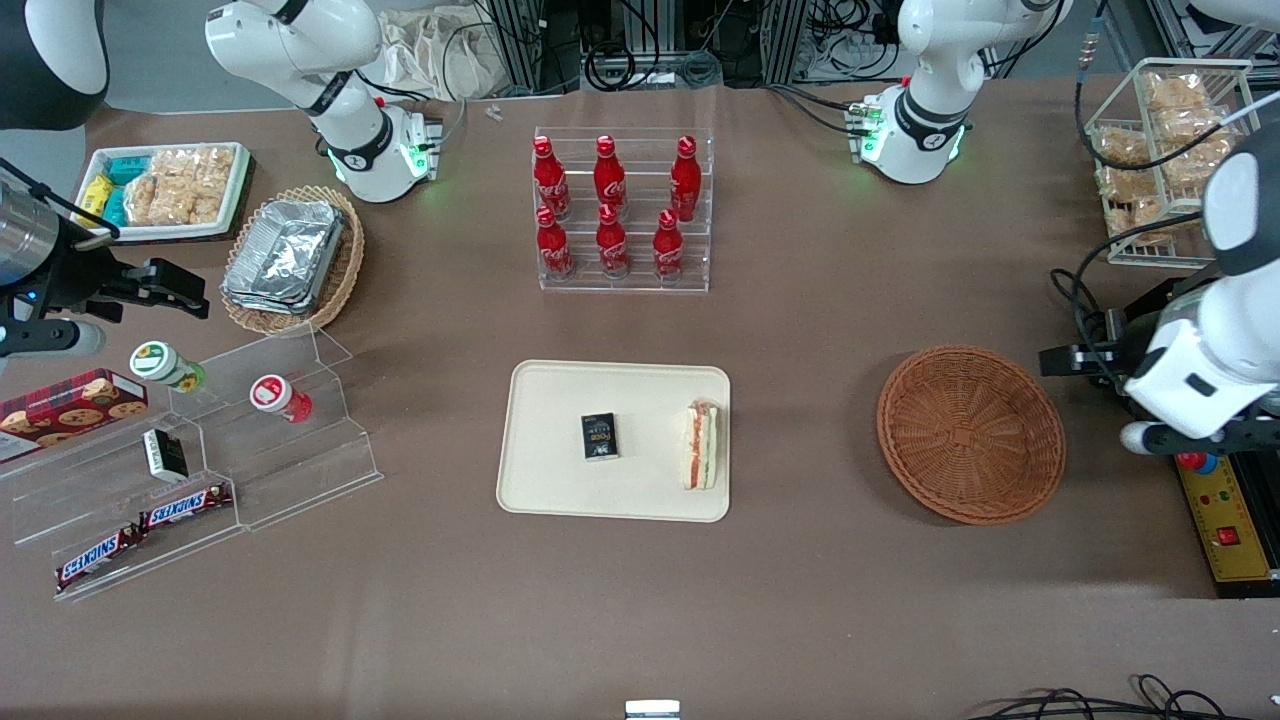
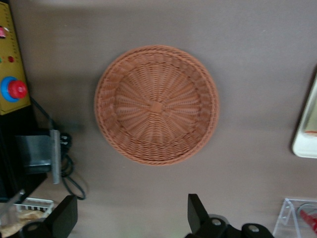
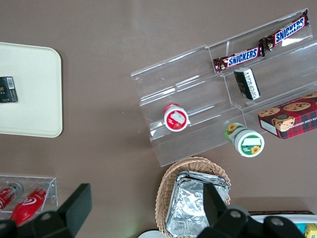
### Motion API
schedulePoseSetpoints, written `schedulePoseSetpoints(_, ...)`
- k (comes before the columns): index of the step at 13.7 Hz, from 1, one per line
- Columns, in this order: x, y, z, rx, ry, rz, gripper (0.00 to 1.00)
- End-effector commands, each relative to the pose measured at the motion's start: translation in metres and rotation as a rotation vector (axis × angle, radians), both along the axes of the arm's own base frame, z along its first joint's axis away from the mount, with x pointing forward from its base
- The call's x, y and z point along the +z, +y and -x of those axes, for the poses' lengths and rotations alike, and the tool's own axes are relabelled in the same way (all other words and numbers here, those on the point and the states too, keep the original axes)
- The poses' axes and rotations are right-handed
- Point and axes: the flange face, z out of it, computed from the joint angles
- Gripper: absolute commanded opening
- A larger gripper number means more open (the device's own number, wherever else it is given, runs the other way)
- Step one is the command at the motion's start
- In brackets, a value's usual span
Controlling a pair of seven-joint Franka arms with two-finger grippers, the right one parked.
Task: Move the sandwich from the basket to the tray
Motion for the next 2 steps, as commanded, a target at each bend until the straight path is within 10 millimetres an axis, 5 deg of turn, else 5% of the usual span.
schedulePoseSetpoints(1,0.0147,0.0229,0.0099,-0.073,-0.006,-0.003,1.00)
schedulePoseSetpoints(2,0.0126,0.0245,0.0144,-0.071,0.004,-0.012,1.00)
